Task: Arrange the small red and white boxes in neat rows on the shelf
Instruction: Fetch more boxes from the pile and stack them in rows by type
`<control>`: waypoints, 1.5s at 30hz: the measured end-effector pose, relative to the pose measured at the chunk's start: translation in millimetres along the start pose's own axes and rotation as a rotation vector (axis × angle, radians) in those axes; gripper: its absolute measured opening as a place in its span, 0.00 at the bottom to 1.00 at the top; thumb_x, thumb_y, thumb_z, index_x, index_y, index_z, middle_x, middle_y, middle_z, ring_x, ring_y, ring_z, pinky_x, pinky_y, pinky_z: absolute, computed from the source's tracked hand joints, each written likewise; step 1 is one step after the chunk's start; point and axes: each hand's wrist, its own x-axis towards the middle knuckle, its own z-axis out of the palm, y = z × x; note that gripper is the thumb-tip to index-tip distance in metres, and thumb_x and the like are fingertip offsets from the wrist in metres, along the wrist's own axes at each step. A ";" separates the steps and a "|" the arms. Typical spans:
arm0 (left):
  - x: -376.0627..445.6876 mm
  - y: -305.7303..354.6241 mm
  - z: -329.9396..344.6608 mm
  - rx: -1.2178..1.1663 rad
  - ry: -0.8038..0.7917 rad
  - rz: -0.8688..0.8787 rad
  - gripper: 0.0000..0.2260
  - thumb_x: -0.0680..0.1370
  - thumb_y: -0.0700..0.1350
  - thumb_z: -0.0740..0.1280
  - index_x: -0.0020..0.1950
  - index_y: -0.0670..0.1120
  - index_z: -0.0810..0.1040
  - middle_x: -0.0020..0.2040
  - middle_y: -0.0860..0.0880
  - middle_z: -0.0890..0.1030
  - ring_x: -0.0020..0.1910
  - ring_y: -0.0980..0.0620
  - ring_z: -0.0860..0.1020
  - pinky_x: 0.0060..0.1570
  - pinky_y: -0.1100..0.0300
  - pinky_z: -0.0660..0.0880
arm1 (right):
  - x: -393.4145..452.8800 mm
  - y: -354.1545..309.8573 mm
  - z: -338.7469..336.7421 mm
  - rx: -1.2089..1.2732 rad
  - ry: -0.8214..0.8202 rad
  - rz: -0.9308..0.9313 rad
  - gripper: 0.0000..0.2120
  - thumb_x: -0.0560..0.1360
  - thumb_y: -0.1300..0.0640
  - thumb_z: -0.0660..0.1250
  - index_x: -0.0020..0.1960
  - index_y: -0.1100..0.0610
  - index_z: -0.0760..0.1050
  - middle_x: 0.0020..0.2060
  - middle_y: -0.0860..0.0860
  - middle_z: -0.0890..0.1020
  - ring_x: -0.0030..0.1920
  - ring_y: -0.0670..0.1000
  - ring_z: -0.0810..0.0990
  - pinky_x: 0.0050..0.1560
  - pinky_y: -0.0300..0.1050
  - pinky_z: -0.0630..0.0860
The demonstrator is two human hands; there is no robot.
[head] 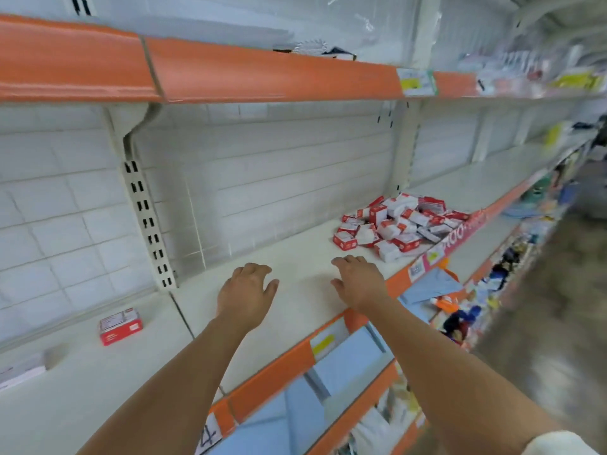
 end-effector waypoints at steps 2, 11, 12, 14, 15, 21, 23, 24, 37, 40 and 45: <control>10.9 30.2 15.1 -0.010 -0.018 0.000 0.18 0.81 0.54 0.56 0.69 0.50 0.70 0.67 0.50 0.71 0.66 0.49 0.67 0.61 0.54 0.68 | 0.4 36.9 -7.8 -0.002 0.025 0.068 0.21 0.79 0.52 0.59 0.70 0.55 0.64 0.64 0.54 0.73 0.64 0.55 0.70 0.60 0.49 0.68; 50.1 126.5 60.0 0.051 -0.146 -0.025 0.19 0.82 0.53 0.55 0.72 0.50 0.65 0.69 0.48 0.68 0.67 0.48 0.66 0.58 0.53 0.70 | 21.6 126.5 -15.6 -0.102 -0.012 0.123 0.25 0.80 0.48 0.59 0.72 0.58 0.60 0.68 0.55 0.69 0.67 0.56 0.68 0.62 0.50 0.69; 52.4 131.1 63.5 0.051 -0.167 -0.033 0.19 0.82 0.53 0.55 0.72 0.50 0.64 0.70 0.48 0.67 0.68 0.48 0.66 0.59 0.52 0.69 | 24.8 129.5 -14.4 -0.102 -0.020 0.119 0.25 0.80 0.47 0.59 0.72 0.58 0.60 0.68 0.55 0.69 0.67 0.56 0.67 0.62 0.50 0.68; 56.6 137.4 70.8 0.055 -0.199 -0.040 0.20 0.82 0.52 0.54 0.73 0.50 0.63 0.71 0.48 0.66 0.68 0.48 0.65 0.60 0.52 0.69 | 31.5 133.6 -11.4 -0.100 -0.029 0.106 0.26 0.79 0.47 0.59 0.72 0.58 0.59 0.68 0.56 0.68 0.67 0.56 0.67 0.62 0.50 0.69; 59.7 139.5 74.0 0.061 -0.207 -0.040 0.20 0.82 0.52 0.54 0.73 0.50 0.62 0.71 0.48 0.65 0.69 0.48 0.65 0.61 0.52 0.68 | 35.1 135.0 -10.1 -0.100 -0.034 0.102 0.26 0.79 0.46 0.59 0.72 0.58 0.59 0.67 0.56 0.68 0.67 0.57 0.67 0.62 0.50 0.69; 97.0 145.3 91.3 0.084 -0.189 -0.013 0.21 0.82 0.46 0.56 0.75 0.49 0.58 0.74 0.48 0.62 0.70 0.47 0.63 0.63 0.52 0.68 | 59.7 138.5 -0.4 -0.121 -0.035 0.122 0.27 0.78 0.44 0.60 0.71 0.57 0.60 0.66 0.56 0.69 0.66 0.57 0.68 0.60 0.49 0.70; 112.9 144.7 100.1 0.090 -0.191 -0.004 0.24 0.81 0.43 0.57 0.76 0.48 0.55 0.75 0.48 0.59 0.71 0.47 0.62 0.64 0.52 0.67 | 68.1 139.6 4.2 -0.146 -0.033 0.136 0.28 0.78 0.42 0.60 0.70 0.58 0.61 0.66 0.56 0.69 0.65 0.56 0.69 0.59 0.49 0.70; 120.9 144.8 104.3 0.091 -0.193 -0.002 0.26 0.80 0.41 0.58 0.77 0.49 0.54 0.76 0.48 0.57 0.72 0.47 0.60 0.65 0.53 0.66 | 72.7 140.5 6.3 -0.160 -0.031 0.138 0.28 0.78 0.41 0.60 0.70 0.58 0.62 0.65 0.56 0.69 0.65 0.57 0.69 0.58 0.49 0.71; 184.0 135.4 132.0 0.133 -0.369 0.100 0.33 0.77 0.35 0.57 0.78 0.51 0.48 0.78 0.51 0.50 0.74 0.46 0.57 0.69 0.52 0.61 | 102.3 143.0 20.1 -0.228 -0.065 0.101 0.20 0.78 0.47 0.61 0.64 0.58 0.67 0.58 0.56 0.74 0.56 0.55 0.73 0.46 0.45 0.67; 182.1 131.9 131.2 0.206 -0.317 0.159 0.30 0.79 0.37 0.58 0.78 0.51 0.51 0.77 0.49 0.55 0.69 0.44 0.63 0.63 0.51 0.68 | 103.0 143.2 21.6 -0.221 -0.048 0.087 0.18 0.78 0.50 0.60 0.64 0.58 0.67 0.59 0.56 0.73 0.56 0.55 0.73 0.49 0.46 0.70; 183.3 133.6 122.8 0.533 -0.221 0.298 0.30 0.79 0.40 0.59 0.77 0.55 0.50 0.69 0.44 0.64 0.65 0.44 0.66 0.60 0.52 0.66 | 99.8 141.7 25.8 -0.168 -0.062 0.065 0.19 0.78 0.52 0.58 0.67 0.57 0.65 0.63 0.58 0.71 0.57 0.57 0.74 0.54 0.49 0.71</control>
